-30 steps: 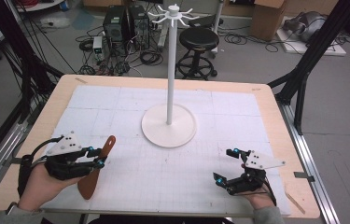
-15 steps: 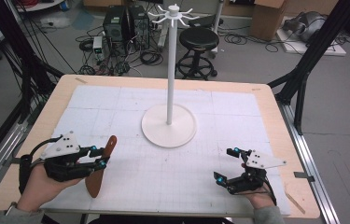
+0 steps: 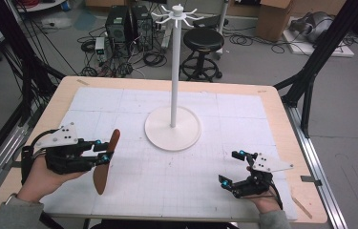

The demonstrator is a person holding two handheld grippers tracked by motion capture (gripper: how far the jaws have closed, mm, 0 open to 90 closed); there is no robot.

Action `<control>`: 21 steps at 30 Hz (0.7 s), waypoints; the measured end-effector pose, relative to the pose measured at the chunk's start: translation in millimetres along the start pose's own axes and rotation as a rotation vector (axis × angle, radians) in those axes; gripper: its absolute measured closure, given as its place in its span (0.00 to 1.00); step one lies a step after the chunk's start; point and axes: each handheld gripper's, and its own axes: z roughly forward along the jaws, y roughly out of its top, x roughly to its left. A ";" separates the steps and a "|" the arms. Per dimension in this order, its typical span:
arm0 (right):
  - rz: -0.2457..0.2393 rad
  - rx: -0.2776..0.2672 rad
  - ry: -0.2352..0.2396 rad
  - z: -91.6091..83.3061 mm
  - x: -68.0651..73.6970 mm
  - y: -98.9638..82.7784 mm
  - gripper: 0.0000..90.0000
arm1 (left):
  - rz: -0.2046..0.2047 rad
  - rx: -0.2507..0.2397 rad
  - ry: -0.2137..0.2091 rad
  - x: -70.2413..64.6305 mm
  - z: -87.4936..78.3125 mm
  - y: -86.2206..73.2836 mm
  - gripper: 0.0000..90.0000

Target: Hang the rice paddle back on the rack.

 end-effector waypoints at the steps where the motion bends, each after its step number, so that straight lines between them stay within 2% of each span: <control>1: 0.001 0.000 0.000 0.0 0.1 0.0 0.00 | 0.010 -0.012 -0.008 1.1 -1.5 3.4 0.73; 7: 0.000 -0.002 0.003 0.7 0.3 0.4 0.00 | 0.040 -0.029 -0.015 6.6 -5.9 13.6 0.73; 16: 0.000 -0.005 0.003 0.2 1.1 0.9 0.00 | 0.013 -0.095 -0.021 18.2 -6.9 28.7 0.73; 21: 0.003 -0.011 0.003 -0.5 1.3 1.3 0.00 | 0.022 -0.085 -0.013 23.2 -0.1 37.1 0.73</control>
